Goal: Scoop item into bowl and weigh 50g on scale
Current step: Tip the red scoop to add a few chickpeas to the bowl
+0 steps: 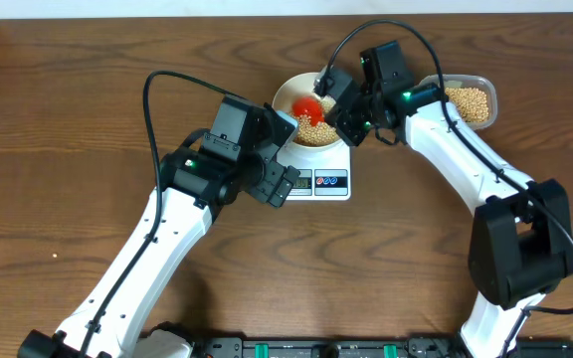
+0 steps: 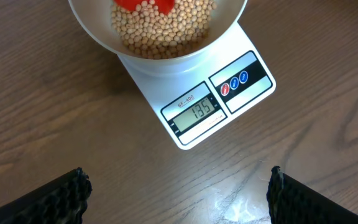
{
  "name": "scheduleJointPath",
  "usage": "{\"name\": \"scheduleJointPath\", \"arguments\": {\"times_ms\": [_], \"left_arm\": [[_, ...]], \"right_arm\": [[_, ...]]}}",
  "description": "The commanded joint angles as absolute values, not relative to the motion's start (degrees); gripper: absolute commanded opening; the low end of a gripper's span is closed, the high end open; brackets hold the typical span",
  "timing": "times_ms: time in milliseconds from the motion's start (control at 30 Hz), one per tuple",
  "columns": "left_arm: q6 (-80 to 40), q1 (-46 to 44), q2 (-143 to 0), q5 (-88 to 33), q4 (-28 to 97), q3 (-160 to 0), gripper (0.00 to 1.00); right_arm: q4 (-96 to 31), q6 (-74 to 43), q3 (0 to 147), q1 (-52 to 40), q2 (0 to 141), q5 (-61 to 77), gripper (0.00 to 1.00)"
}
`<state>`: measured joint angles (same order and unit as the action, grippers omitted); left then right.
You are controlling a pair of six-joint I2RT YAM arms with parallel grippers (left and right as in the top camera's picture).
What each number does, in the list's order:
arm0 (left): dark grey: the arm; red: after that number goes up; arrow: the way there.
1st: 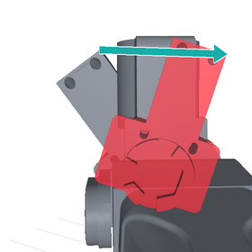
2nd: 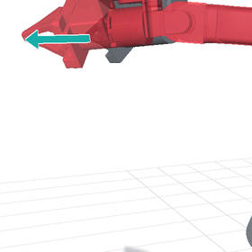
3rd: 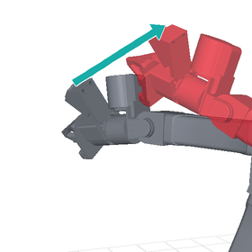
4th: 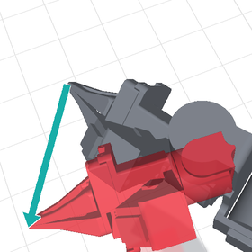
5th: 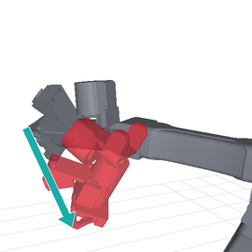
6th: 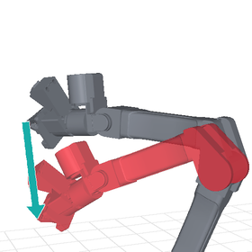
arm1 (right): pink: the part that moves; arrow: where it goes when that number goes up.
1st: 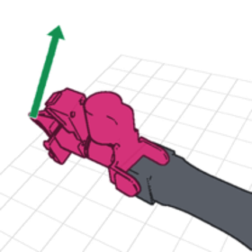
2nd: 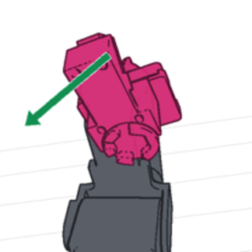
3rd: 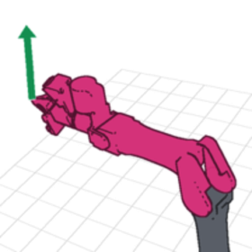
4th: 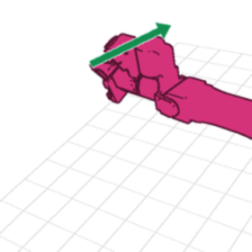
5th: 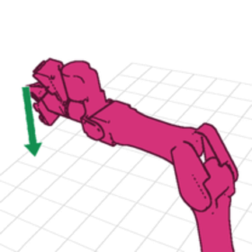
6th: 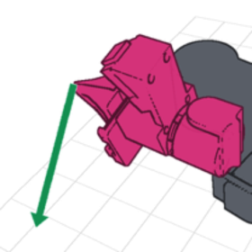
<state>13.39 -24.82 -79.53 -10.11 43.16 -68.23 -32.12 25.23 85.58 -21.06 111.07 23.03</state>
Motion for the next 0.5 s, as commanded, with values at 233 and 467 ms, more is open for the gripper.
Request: {"name": "scheduleJointPath", "arguments": {"times_ms": [233, 467], "left_arm": [[13.47, -24.77, -79.88, -9.58, 43.22, -68.36, 0.93], [13.47, -24.77, -79.88, -9.58, 43.22, -68.36, 0.93]], "right_arm": [[-31.33, 19.77, 87.99, -16.95, 109.89, 31.2, 0.01], [-31.27, 18.79, 88.18, -16.05, 107.33, 32.56, 0.01]]}}
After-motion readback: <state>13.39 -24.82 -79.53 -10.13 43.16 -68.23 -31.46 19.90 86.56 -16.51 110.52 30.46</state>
